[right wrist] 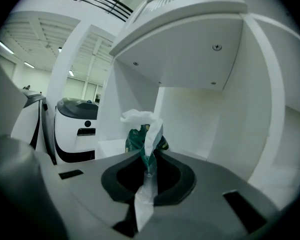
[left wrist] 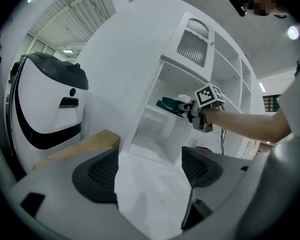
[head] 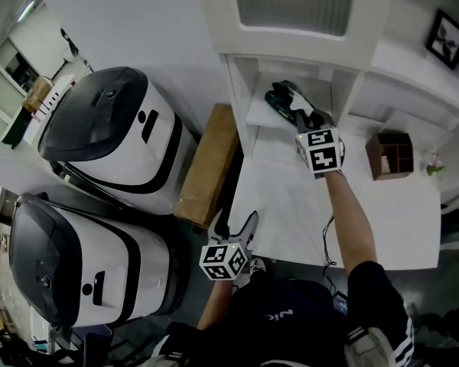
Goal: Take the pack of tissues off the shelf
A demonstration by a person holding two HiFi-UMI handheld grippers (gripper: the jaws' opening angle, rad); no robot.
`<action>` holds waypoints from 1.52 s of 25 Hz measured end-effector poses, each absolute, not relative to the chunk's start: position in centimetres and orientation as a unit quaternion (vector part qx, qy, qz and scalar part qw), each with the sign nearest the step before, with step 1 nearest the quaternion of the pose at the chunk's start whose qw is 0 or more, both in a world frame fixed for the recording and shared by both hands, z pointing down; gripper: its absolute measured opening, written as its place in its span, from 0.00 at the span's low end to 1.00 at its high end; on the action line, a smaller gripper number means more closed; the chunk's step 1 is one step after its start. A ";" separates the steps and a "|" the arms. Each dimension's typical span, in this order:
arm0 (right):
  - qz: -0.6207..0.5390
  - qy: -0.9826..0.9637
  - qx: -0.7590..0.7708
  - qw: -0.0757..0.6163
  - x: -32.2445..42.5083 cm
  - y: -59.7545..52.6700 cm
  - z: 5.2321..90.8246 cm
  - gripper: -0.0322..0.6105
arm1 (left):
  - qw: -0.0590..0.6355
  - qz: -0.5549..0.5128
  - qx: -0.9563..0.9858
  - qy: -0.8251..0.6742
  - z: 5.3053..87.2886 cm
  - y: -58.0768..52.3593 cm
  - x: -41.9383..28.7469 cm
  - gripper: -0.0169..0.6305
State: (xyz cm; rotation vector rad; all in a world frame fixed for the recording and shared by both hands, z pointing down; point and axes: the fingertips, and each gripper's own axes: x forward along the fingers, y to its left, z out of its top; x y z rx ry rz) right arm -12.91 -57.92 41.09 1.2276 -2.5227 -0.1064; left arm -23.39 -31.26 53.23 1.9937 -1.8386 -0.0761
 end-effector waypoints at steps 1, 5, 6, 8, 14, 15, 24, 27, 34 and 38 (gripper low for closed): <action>-0.047 -0.887 0.432 0.157 -12.8 -57.3 40.5 0.09 | 0.213 -0.025 0.717 -0.663 53.4 -31.1 -23.4 0.61; -0.072 -0.889 0.433 0.132 -12.0 -54.5 38.6 0.09 | 0.218 -0.018 0.720 -0.659 54.2 -30.6 -22.6 0.61; -0.075 -0.889 0.432 0.130 -11.7 -54.0 38.3 0.09 | 0.219 -0.018 0.722 -0.656 54.2 -30.5 -22.1 0.61; -0.078 -0.890 0.431 0.124 -11.0 -53.2 37.6 0.09 | 0.216 -0.016 0.729 -0.650 54.2 -30.4 -21.2 0.61; -0.113 -0.890 0.426 0.119 -9.3 -49.8 35.5 0.09 | 0.208 -0.023 0.740 -0.639 53.4 -30.3 -19.6 0.61; -0.118 -0.890 0.424 0.118 -9.0 -49.2 35.2 0.09 | 0.208 -0.024 0.741 -0.638 53.4 -30.3 -19.3 0.61; -0.116 -0.892 0.424 0.108 -6.1 -45.1 34.8 0.09 | 0.196 -0.020 0.762 -0.617 53.2 -29.9 -16.7 0.61; -0.116 -0.891 0.426 0.104 -5.2 -43.7 34.9 0.09 | 0.186 -0.018 0.767 -0.614 52.7 -29.9 -16.1 0.61; -0.105 -0.884 0.441 0.113 -2.2 -40.0 36.8 0.09 | 0.173 -0.007 0.775 -0.607 52.7 -29.1 -14.6 0.61; -0.091 -0.884 0.445 0.108 -0.7 -38.7 38.4 0.09 | 0.168 -0.009 0.778 -0.606 52.6 -28.9 -14.1 0.61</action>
